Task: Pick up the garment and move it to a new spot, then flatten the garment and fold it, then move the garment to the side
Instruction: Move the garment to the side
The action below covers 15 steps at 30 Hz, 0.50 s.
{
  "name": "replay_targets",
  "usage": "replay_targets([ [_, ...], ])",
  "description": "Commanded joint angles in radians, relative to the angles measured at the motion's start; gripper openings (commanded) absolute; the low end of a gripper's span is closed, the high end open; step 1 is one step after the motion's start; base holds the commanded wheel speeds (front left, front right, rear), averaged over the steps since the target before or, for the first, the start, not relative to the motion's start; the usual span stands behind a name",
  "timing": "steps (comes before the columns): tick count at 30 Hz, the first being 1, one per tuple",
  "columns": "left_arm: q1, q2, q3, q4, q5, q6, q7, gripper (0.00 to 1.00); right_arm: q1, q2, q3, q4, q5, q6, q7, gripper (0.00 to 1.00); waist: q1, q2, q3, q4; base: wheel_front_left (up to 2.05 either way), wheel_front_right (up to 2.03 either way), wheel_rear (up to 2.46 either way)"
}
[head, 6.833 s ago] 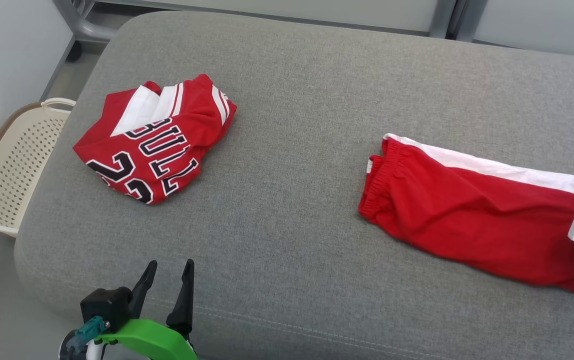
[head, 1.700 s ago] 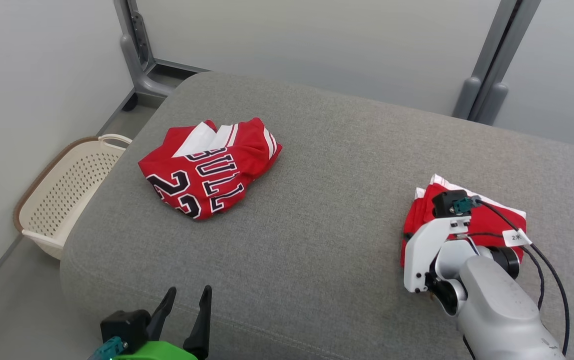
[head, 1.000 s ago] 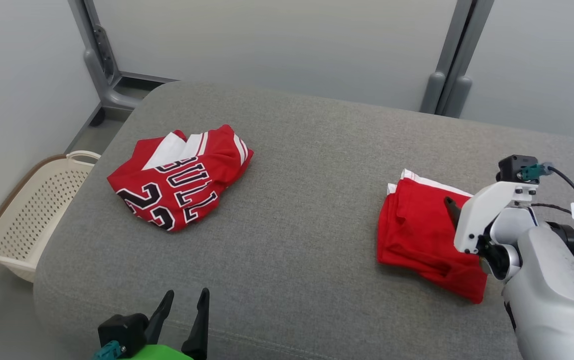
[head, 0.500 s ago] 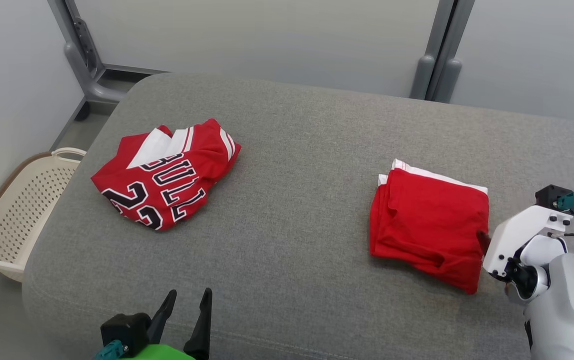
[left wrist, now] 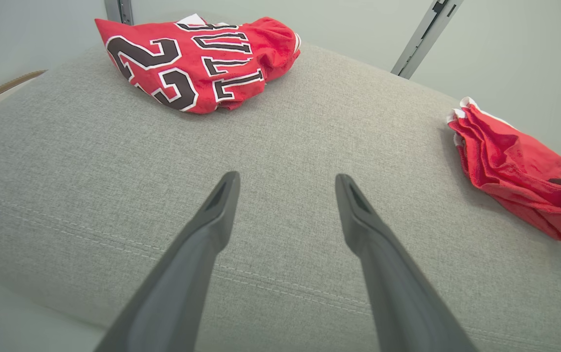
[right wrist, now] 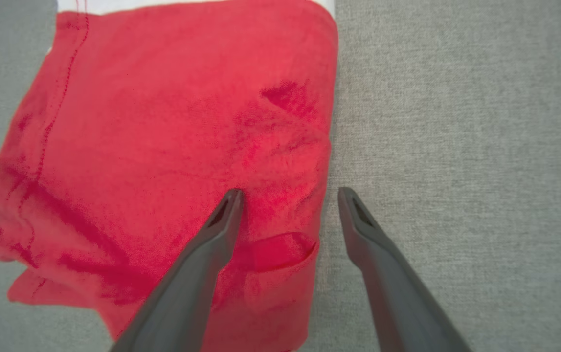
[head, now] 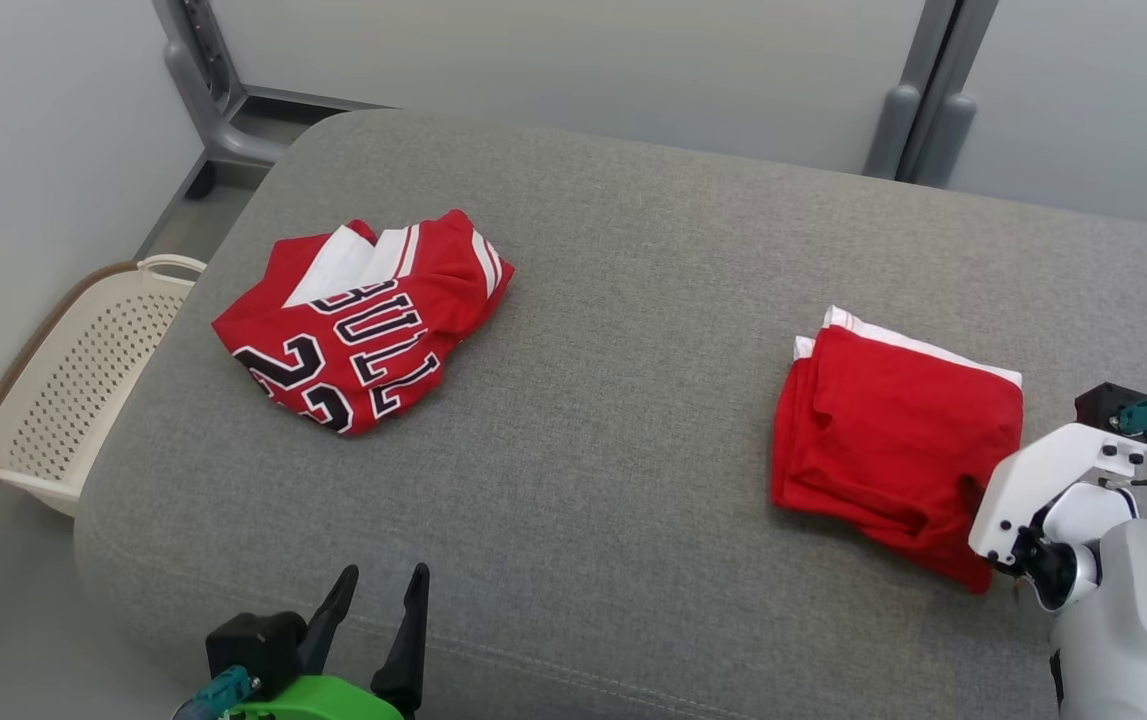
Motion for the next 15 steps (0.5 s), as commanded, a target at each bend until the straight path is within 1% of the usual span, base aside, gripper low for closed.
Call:
replay_targets([
  [1, -0.017, 0.005, 0.001, -0.001, 0.005, 0.000, 0.001, 1.00, 0.019, -0.005, -0.015, 0.000, -0.029, -0.001, -0.010, 1.00, 0.0000, 0.0000, 0.015, 0.017, 0.00, 0.00, 0.00],
  [5, -0.022, 0.005, -0.002, -0.004, 0.005, -0.001, 0.000, 1.00, 0.017, -0.005, -0.050, -0.001, -0.069, -0.001, -0.021, 1.00, 0.0000, 0.0000, 0.029, 0.033, 0.00, 0.00, 0.00],
  [10, -0.025, 0.004, -0.004, -0.004, 0.006, -0.002, -0.003, 1.00, -0.001, -0.003, -0.084, 0.014, -0.087, -0.001, -0.028, 1.00, 0.0000, 0.0000, 0.043, 0.049, 0.00, 0.00, 0.00],
  [11, -0.025, 0.003, -0.004, -0.004, 0.006, -0.002, -0.004, 1.00, -0.005, -0.003, -0.089, 0.019, -0.090, -0.001, -0.028, 0.93, 0.0000, 0.0000, 0.046, 0.052, 0.00, 0.00, 0.00],
  [12, -0.025, 0.003, -0.005, -0.003, 0.005, -0.001, -0.004, 1.00, -0.008, -0.003, -0.096, 0.022, -0.092, -0.001, -0.031, 0.73, 0.0000, 0.0000, 0.048, 0.054, 0.00, 0.00, 0.00],
  [13, -0.026, 0.002, -0.005, -0.003, 0.005, -0.001, -0.004, 1.00, -0.011, -0.003, -0.101, 0.026, -0.093, -0.001, -0.034, 0.47, 0.0000, 0.0000, 0.050, 0.056, 0.00, 0.00, 0.00],
  [14, -0.026, 0.002, -0.005, -0.002, 0.005, -0.001, -0.004, 1.00, -0.014, -0.002, -0.106, 0.032, -0.095, -0.001, -0.037, 0.42, 0.0000, 0.0000, 0.052, 0.059, 0.00, 0.00, 0.00],
  [15, -0.028, 0.002, -0.005, -0.002, 0.004, -0.001, -0.005, 1.00, -0.018, -0.002, -0.114, 0.036, -0.099, -0.001, -0.043, 0.41, 0.0000, 0.0000, 0.054, 0.061, 0.00, 0.00, 0.00],
])
